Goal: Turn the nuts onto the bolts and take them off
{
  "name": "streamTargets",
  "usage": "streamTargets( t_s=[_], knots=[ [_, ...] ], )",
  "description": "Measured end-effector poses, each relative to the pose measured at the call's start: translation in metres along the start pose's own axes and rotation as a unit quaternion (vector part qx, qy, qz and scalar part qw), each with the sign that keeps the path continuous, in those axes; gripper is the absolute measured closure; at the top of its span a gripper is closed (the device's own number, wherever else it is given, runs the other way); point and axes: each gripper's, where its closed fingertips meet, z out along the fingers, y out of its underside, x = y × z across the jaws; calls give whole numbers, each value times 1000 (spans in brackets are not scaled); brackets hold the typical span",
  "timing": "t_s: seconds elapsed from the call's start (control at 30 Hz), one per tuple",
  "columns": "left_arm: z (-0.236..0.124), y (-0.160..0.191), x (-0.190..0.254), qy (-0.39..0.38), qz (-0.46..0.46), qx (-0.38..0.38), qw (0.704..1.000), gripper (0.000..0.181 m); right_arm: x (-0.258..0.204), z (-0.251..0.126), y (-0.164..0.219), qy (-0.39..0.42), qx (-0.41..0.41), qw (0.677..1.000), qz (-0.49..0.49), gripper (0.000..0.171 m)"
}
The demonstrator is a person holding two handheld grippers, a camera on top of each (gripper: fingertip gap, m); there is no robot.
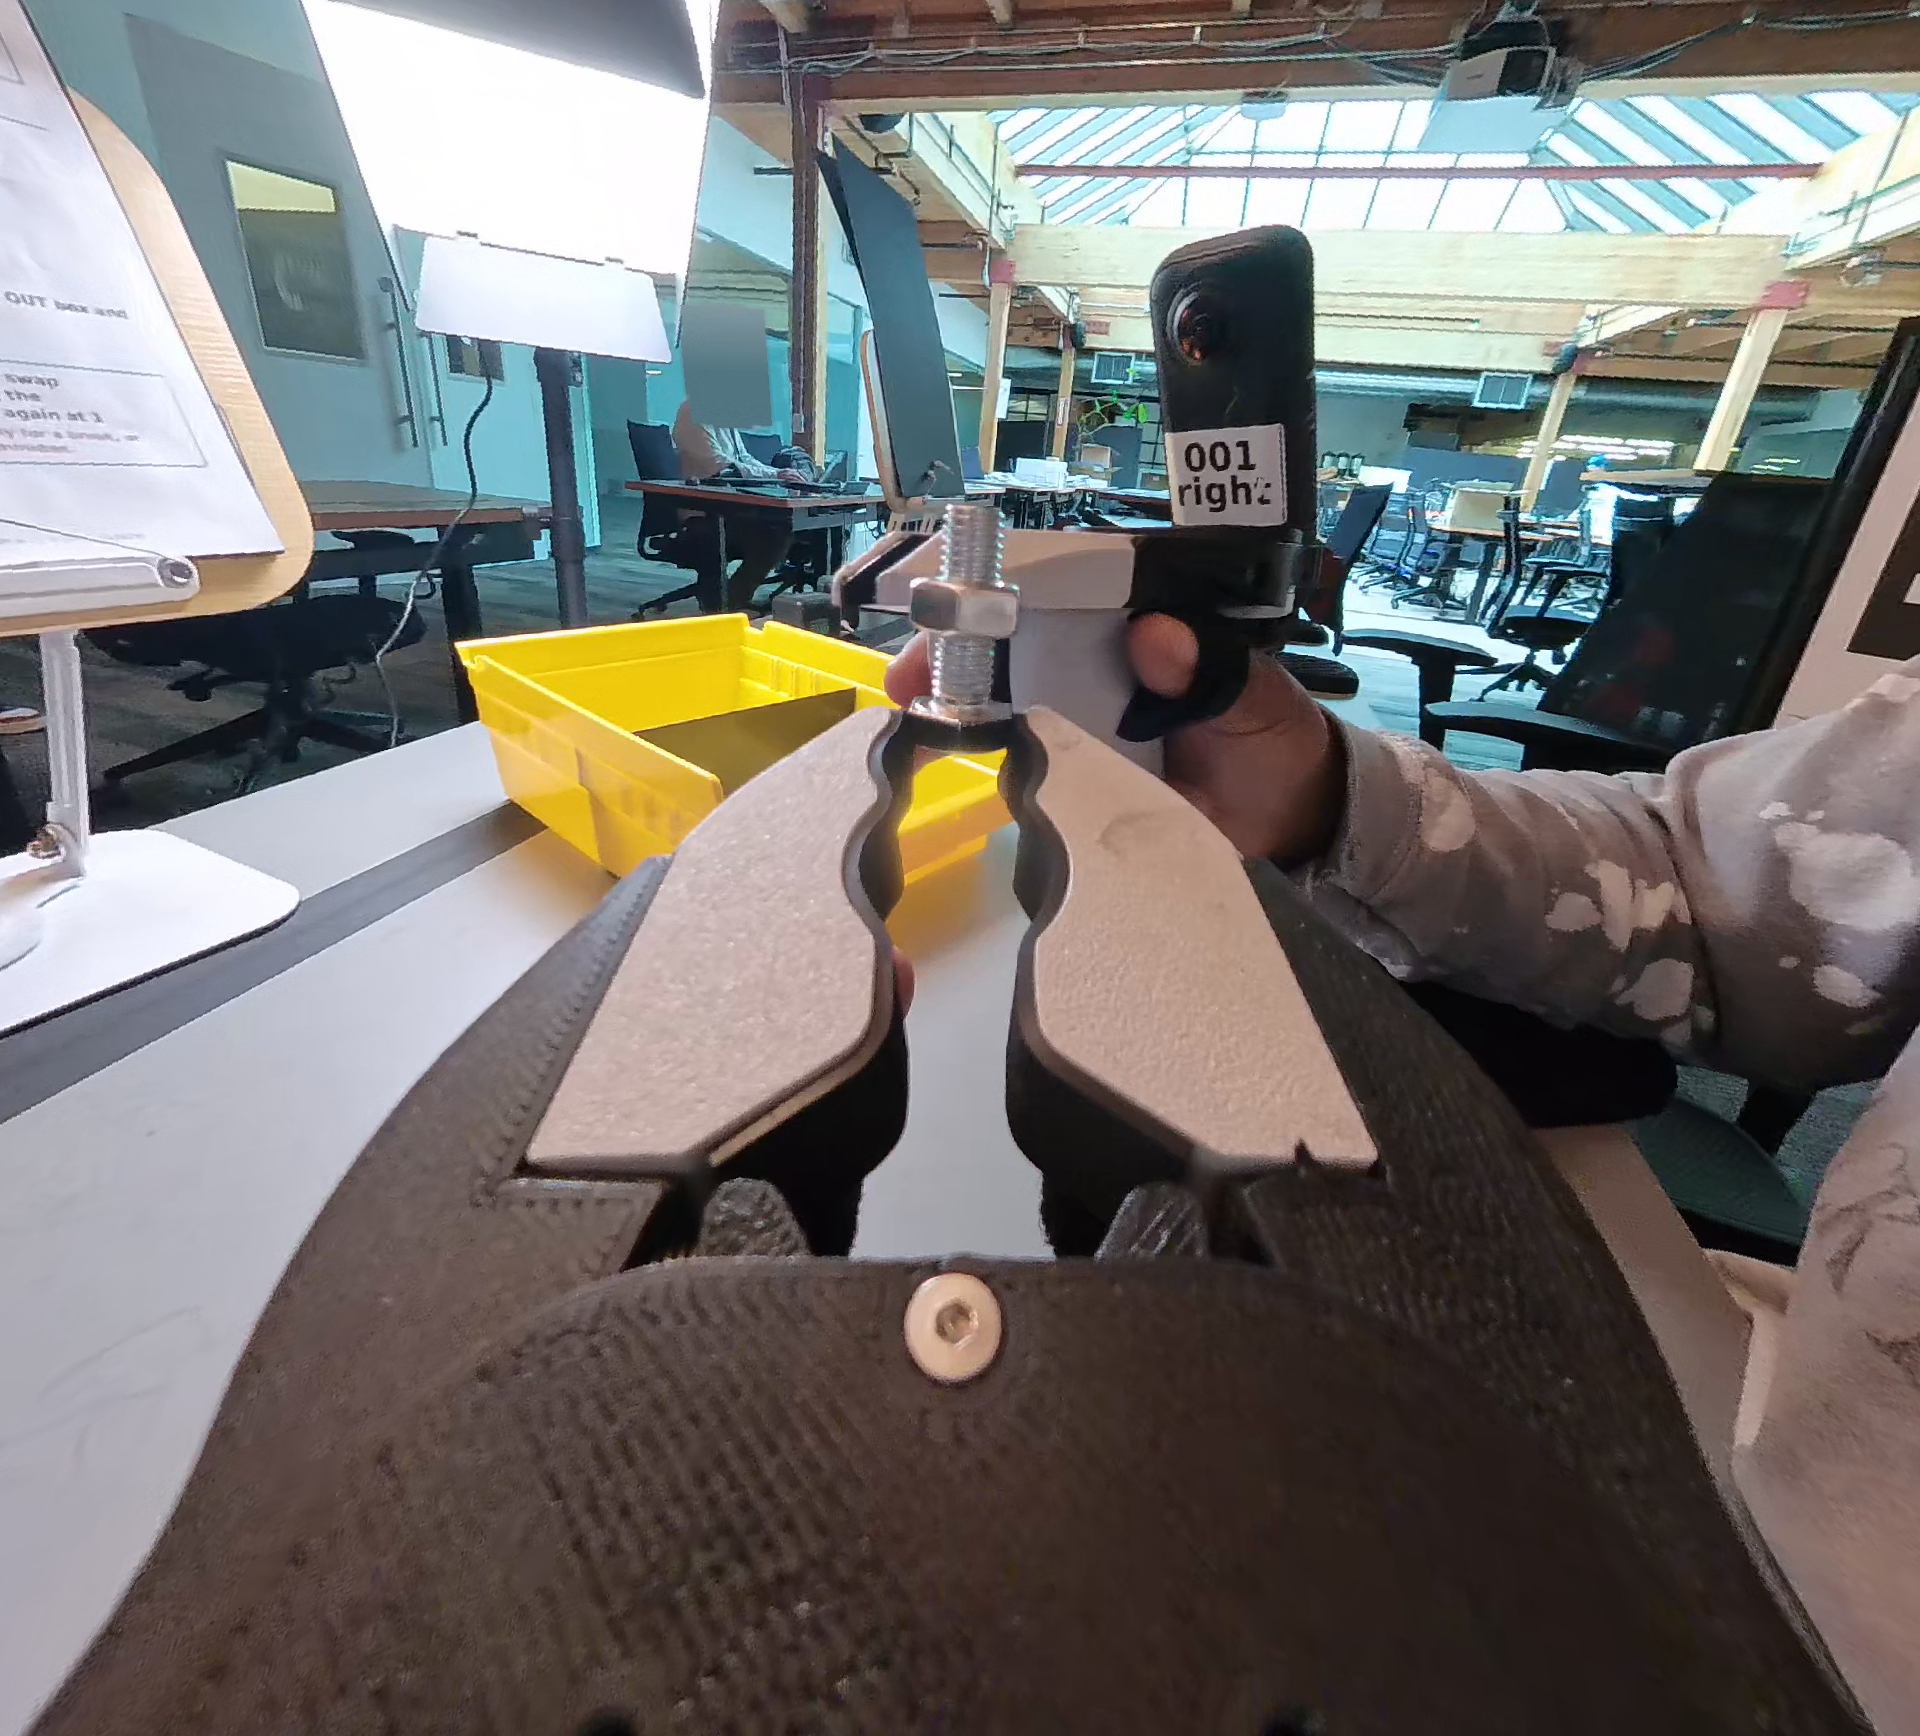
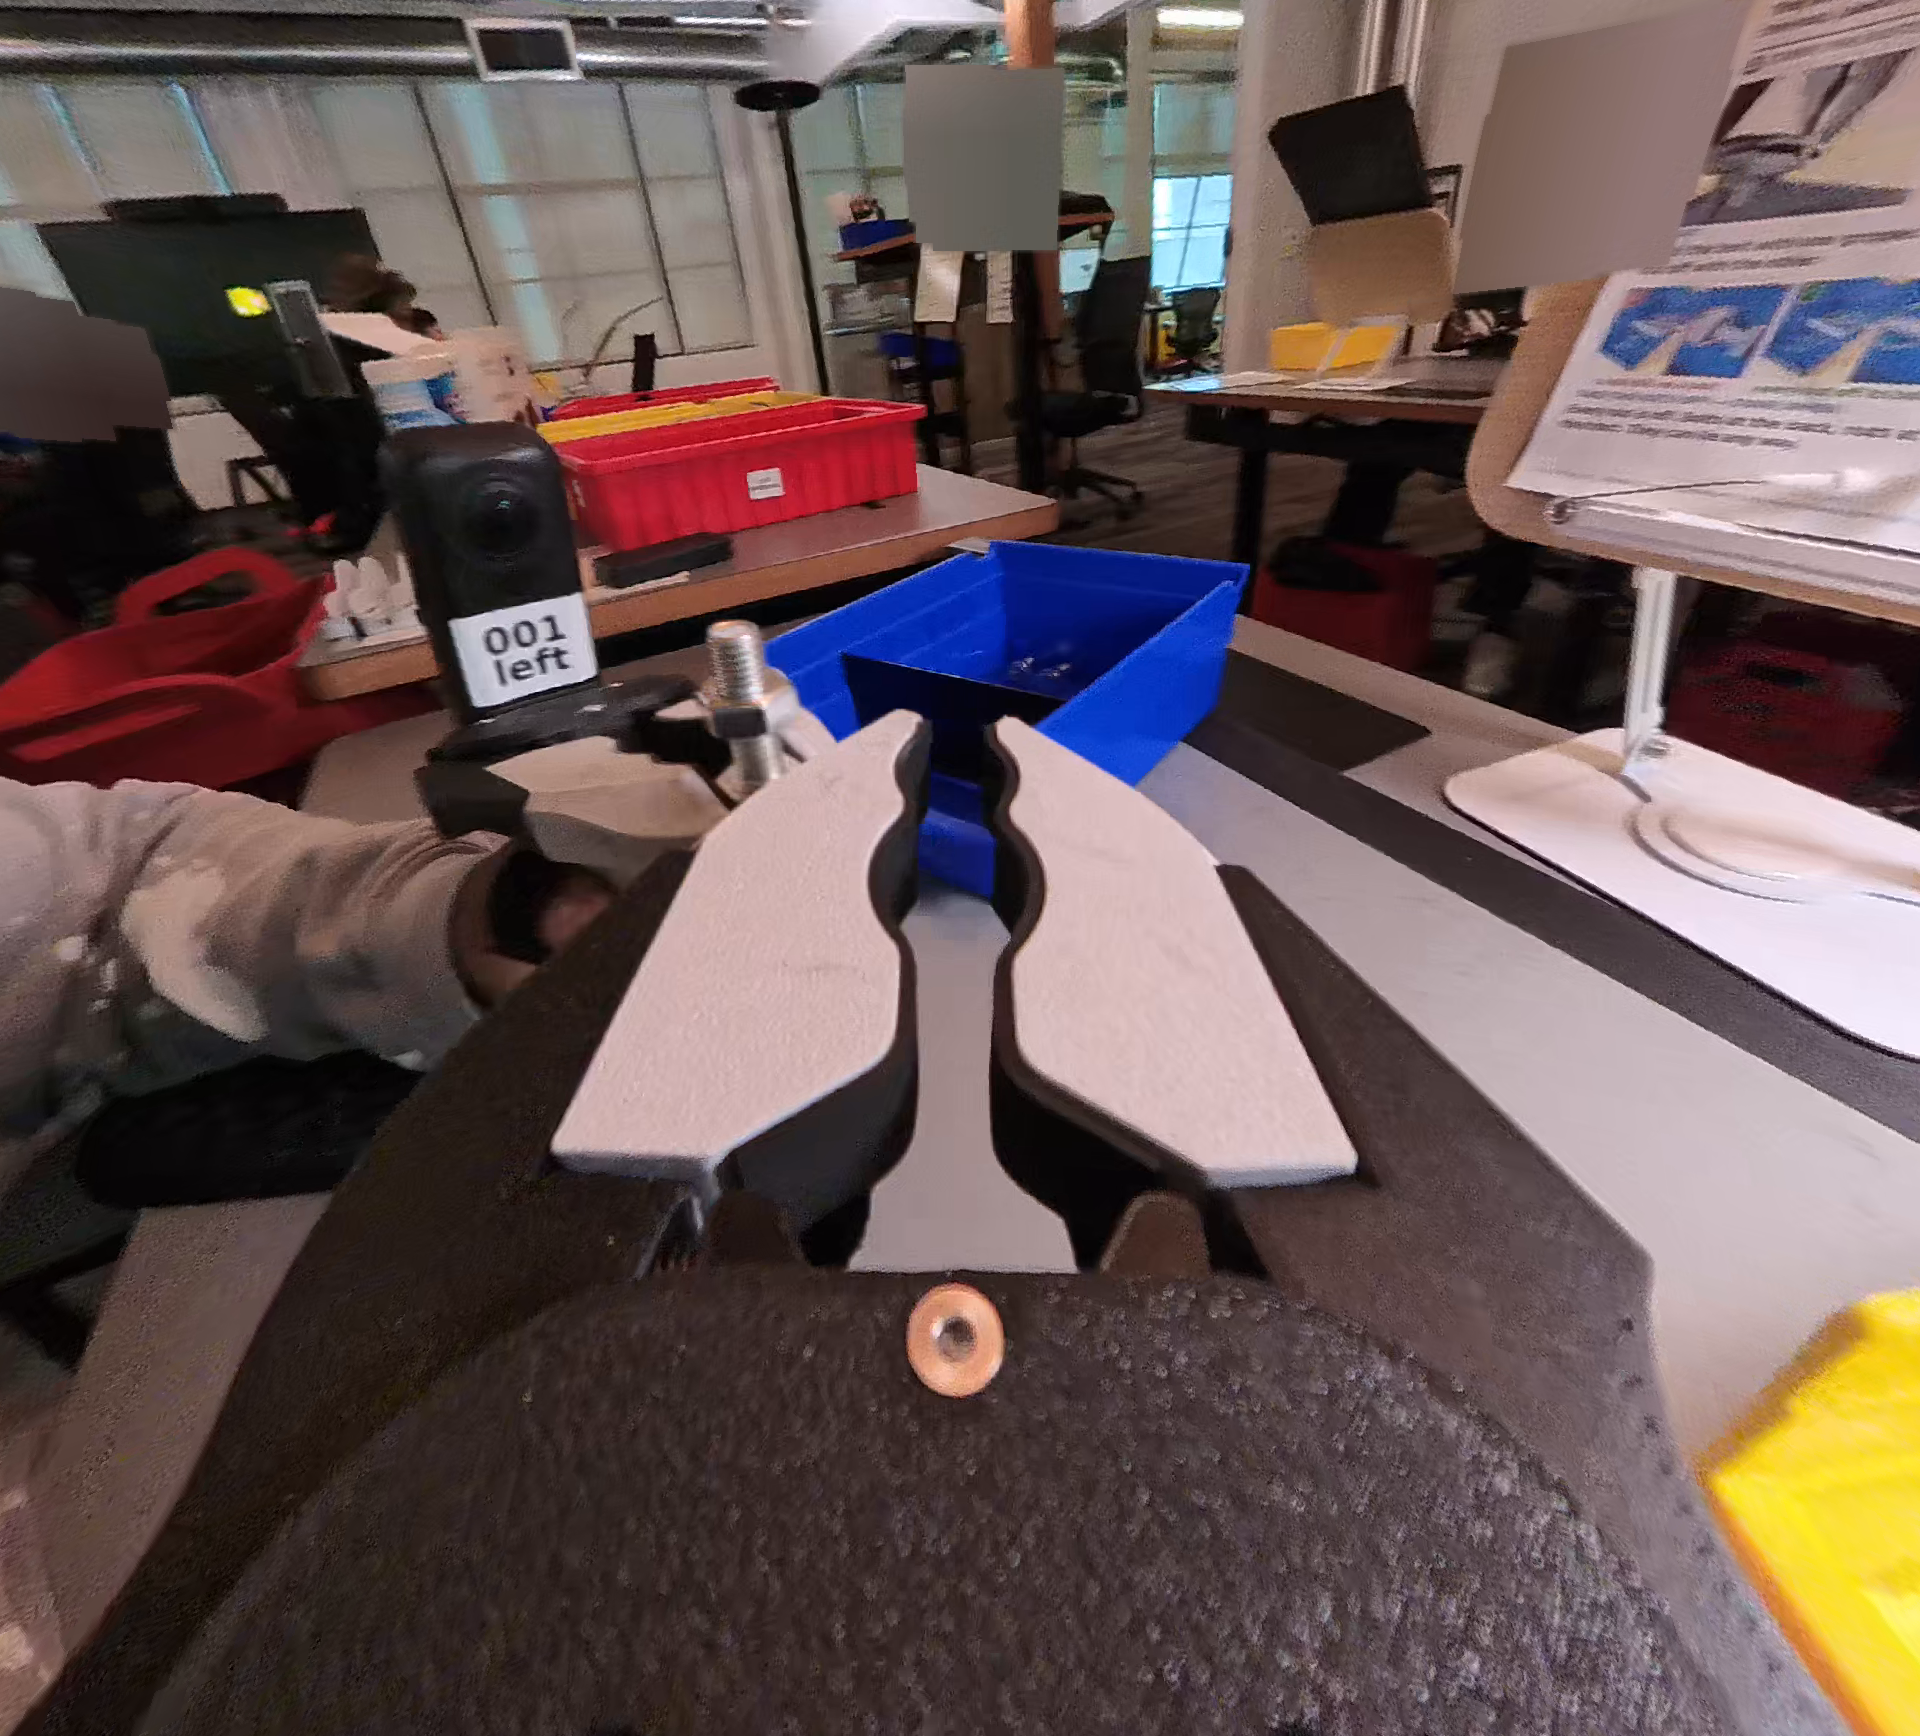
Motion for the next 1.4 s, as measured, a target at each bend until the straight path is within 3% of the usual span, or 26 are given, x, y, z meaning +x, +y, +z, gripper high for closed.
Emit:
streamTargets(
  t_s=[0.27,0.33,0.4,0.43,0.67,0.73,0.83,1.13,1.2,1.27,1.3,1.4],
  knots=[
    [1,3,1,0,-1,-4,1000,163,-24,5,3,-65,-9,998,1,126],
    [1,2,0,-4,-4,-4,1000,163,-22,5,3,-56,-10,998,0,129],
    [0,1,-1,1,-4,-1,1000,163,-7,3,2,-16,-6,1000,5,154],
    [0,0,0,1,1,-1,1000,163,0,1,2,-1,-5,1000,0,157],
    [1,4,0,1,-1,-6,1000,163,-23,4,1,-61,-4,998,2,124],
    [1,4,0,-1,-2,-6,1000,163,-21,5,3,-55,-7,998,-2,125],
    [0,1,-1,1,-2,-1,1000,163,-2,1,0,-4,1,1000,-2,153],
    [1,2,0,1,1,-5,1000,163,-25,3,-1,-68,3,998,3,123],
    [1,2,2,3,1,-5,1000,163,-23,4,0,-61,0,998,-1,128],
    [1,1,2,6,0,-5,1000,163,-9,2,0,-20,0,1000,-2,153],
    [1,1,2,4,2,-5,1000,163,-3,0,0,-9,-1,1000,-3,156],
    [1,2,1,3,0,-6,1000,163,-5,-2,-4,-24,9,1000,3,144]
  ],
)
